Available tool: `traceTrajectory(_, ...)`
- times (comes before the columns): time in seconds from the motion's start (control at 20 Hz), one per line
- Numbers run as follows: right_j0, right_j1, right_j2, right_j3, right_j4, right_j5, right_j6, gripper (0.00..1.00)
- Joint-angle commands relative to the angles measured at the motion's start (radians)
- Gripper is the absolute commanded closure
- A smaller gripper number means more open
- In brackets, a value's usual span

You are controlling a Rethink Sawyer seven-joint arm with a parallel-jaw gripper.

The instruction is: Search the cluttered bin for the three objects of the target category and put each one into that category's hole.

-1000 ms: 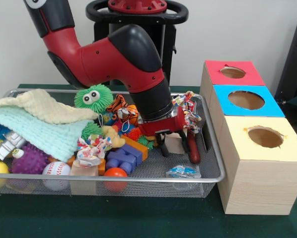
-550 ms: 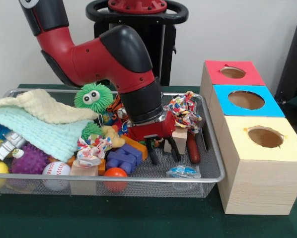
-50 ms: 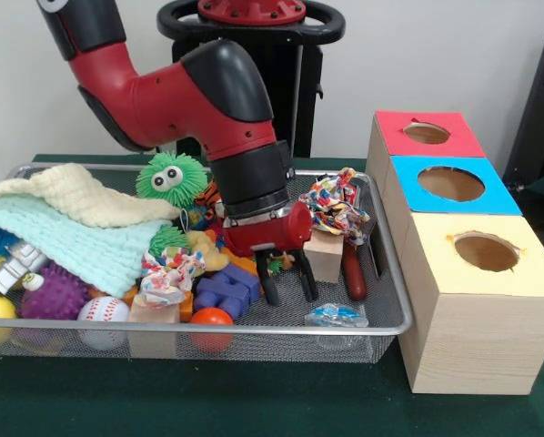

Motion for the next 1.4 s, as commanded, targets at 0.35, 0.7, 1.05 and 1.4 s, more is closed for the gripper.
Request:
traceTrajectory(0.35,0.064,-0.017,-0.080,0.019,0.091,-0.012,0.176,0.00)
traceTrajectory(0.7,0.062,0.011,-0.073,-0.007,0.070,0.056,0.126,0.00)
traceTrajectory(1.05,0.070,0.037,-0.051,-0.017,0.063,0.055,0.121,0.00)
traceTrajectory(1.4,0.077,0.034,-0.062,-0.017,0.065,0.054,0.119,0.00)
